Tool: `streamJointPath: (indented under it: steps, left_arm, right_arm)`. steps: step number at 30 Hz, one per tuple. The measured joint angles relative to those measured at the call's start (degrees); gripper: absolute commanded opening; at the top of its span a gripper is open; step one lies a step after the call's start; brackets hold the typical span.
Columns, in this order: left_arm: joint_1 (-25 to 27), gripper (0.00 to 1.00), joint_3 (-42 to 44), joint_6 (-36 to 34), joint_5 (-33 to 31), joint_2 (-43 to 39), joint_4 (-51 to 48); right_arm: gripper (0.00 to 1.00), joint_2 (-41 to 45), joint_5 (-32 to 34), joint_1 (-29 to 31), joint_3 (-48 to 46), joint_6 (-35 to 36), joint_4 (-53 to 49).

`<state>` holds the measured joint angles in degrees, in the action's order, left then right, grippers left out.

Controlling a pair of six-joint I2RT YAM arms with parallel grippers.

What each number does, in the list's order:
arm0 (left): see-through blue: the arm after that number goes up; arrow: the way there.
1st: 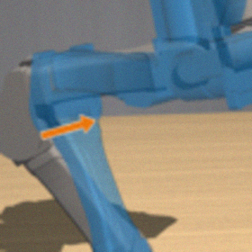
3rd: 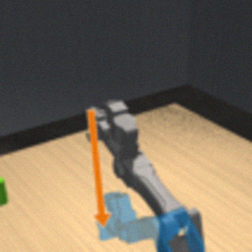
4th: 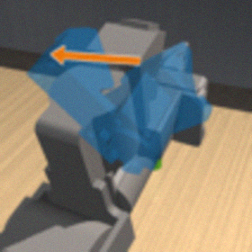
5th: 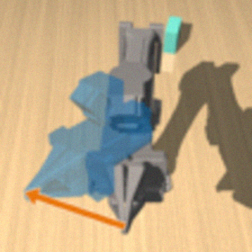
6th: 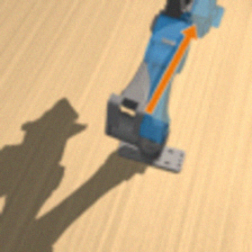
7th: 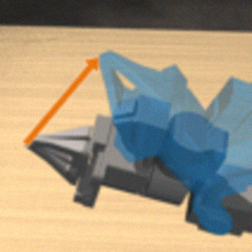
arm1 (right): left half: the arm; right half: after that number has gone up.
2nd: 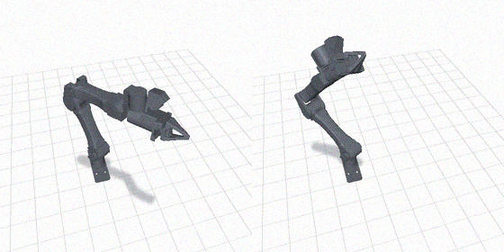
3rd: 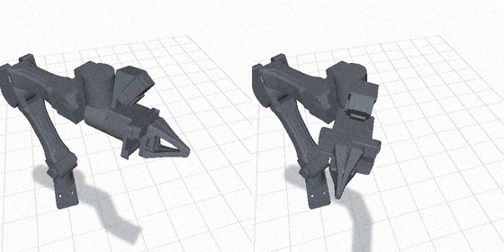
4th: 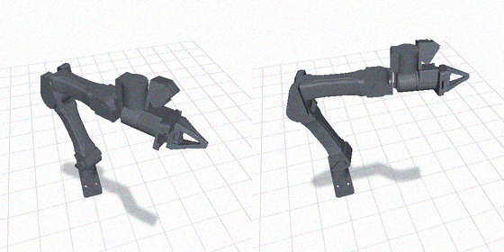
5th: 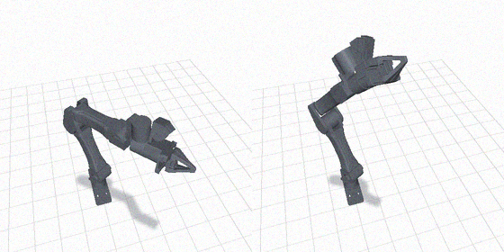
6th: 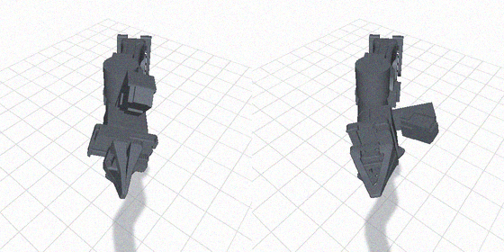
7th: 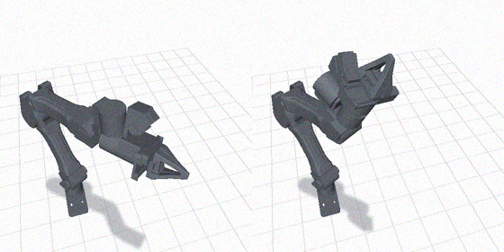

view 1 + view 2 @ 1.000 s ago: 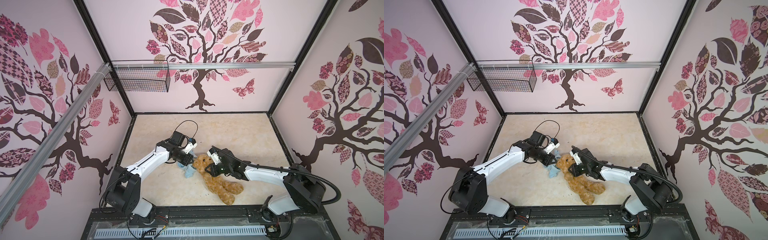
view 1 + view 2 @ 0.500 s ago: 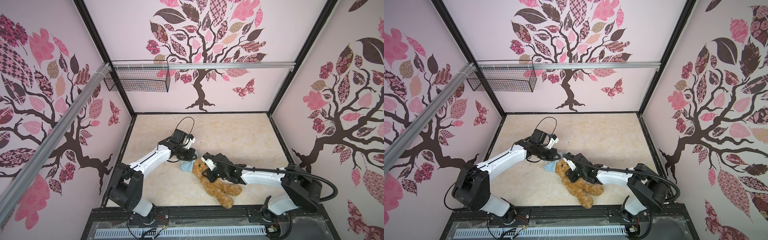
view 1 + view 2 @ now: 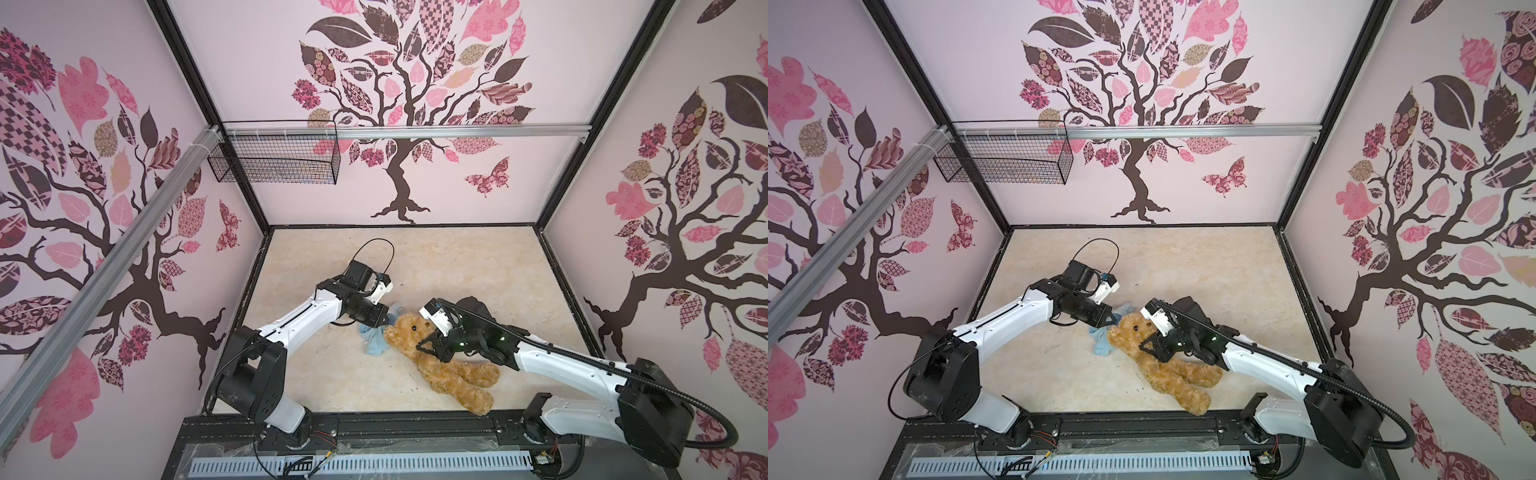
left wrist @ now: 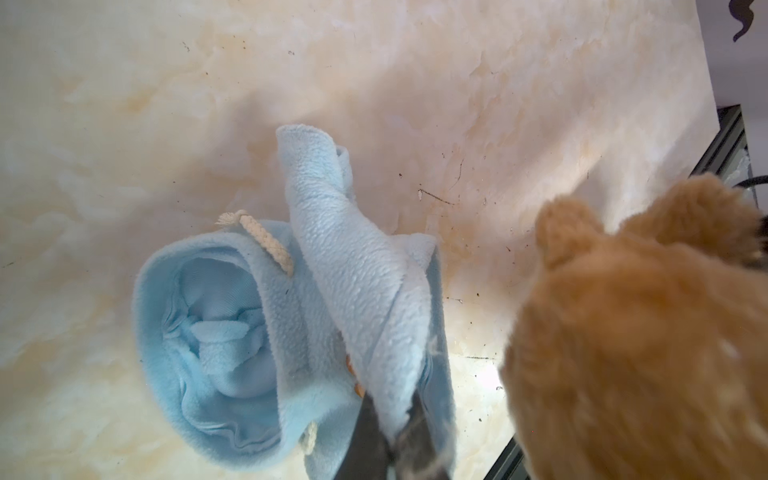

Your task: Dress the teddy bear

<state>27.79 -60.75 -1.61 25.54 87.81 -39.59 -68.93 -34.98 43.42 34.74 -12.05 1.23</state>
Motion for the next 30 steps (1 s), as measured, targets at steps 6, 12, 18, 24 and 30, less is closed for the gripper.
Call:
streamJointPath:
  steps: [6,12,18,24,30]
  left_arm:
    - [0.0,0.00,0.0,-4.5,0.7,-1.1,-0.2]
    - [0.0,0.00,0.1,-7.3,1.6,-1.8,-0.7]
    - [0.0,0.00,0.1,-9.2,2.4,-3.2,-0.7]
    - [0.0,0.00,0.9,-10.4,2.7,-3.5,-0.6]
    - [0.0,0.00,1.3,-10.5,3.0,-3.5,-0.3]
  right_arm:
    - [0.00,-1.6,-12.9,0.2,0.0,-0.6,2.0]
    - [0.00,-8.9,-17.8,-1.9,1.5,0.5,2.0]
    - [0.00,-15.3,-18.4,-5.8,3.8,1.2,4.1]
    - [0.00,-16.0,-16.6,-6.8,4.0,0.0,7.5]
    - [0.00,-16.0,-13.1,-6.9,3.8,-2.6,9.7]
